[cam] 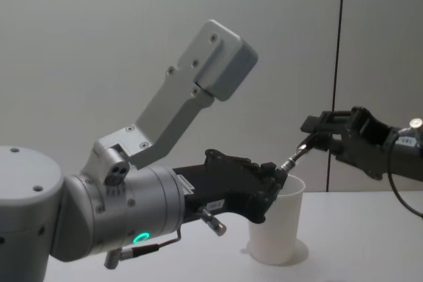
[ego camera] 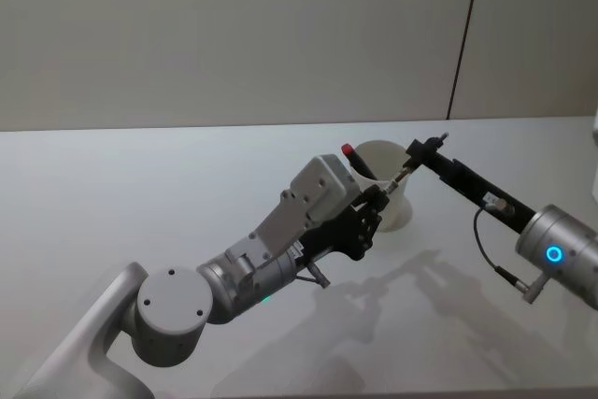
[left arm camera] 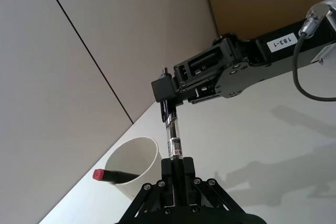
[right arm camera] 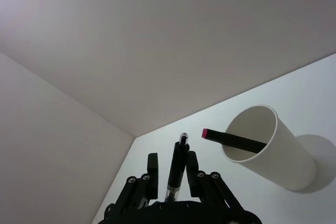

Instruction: Place the pen into the pen holder.

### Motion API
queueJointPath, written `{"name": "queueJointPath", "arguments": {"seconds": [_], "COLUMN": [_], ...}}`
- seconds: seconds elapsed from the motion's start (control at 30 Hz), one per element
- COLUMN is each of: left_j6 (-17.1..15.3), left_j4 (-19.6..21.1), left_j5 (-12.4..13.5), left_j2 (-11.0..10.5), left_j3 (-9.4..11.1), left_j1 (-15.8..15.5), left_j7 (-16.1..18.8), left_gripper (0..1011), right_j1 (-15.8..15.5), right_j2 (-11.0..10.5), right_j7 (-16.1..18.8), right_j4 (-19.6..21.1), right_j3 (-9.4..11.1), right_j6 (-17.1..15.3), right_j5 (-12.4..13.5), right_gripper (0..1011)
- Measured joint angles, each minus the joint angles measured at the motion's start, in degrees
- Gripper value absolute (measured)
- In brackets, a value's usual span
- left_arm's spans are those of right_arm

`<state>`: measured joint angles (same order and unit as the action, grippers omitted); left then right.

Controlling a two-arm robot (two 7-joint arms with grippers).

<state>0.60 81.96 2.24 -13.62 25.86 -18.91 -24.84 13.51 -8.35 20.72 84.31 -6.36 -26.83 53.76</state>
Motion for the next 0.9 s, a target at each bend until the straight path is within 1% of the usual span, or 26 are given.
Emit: {"name": "queueJointPath", "arguments": {"seconds": [0.03, 0.07, 0.13, 0.17, 0.27, 0.77, 0.8, 0.83, 0.9], "left_j6": [0.00, 0.00, 0.00, 0.00, 0.03, -0.17, -0.19, -0.19, -0.19], "left_j4": [0.00, 0.00, 0.00, 0.00, 0.01, -0.04, -0.05, -0.04, -0.05], "left_j5": [0.00, 0.00, 0.00, 0.00, -0.03, 0.03, 0.08, 0.08, 0.08], "left_j2": [0.00, 0.00, 0.00, 0.00, 0.00, -0.08, -0.08, -0.05, -0.05], "left_j3": [0.00, 0.00, 0.00, 0.00, 0.00, -0.04, -0.05, -0.04, -0.04], "left_j1": [0.00, 0.00, 0.00, 0.00, 0.00, 0.03, 0.04, 0.03, 0.03], "left_j7": [0.00, 0.00, 0.00, 0.00, 0.00, 0.00, 0.00, 0.00, 0.00], "left_gripper": [133, 133, 133, 133, 133, 139, 157, 203, 241], "right_j1": [0.00, -0.18, -0.48, -0.48, -0.94, -2.03, -2.04, -2.11, -2.19], "right_j2": [0.00, -0.04, -0.11, -0.11, -0.16, -0.48, -0.57, -0.54, -0.57], "right_j7": [0.00, 0.08, 0.14, 0.14, 0.10, -0.87, -0.91, -0.93, -0.96], "right_j4": [0.00, 0.20, 0.52, 0.52, 1.01, 2.37, 2.43, 2.51, 2.54], "right_j3": [0.00, -0.04, -0.09, -0.09, -0.21, -0.56, -0.46, -0.66, -0.71], "right_j6": [0.00, 0.51, 1.29, 1.29, 2.61, 6.55, 6.82, 7.03, 7.25], "right_j5": [0.00, 0.19, 0.41, 0.41, 0.86, 1.22, 1.22, 1.20, 1.13], "right_gripper": [360, 301, 261, 203, 132, 130, 130, 130, 130]}}
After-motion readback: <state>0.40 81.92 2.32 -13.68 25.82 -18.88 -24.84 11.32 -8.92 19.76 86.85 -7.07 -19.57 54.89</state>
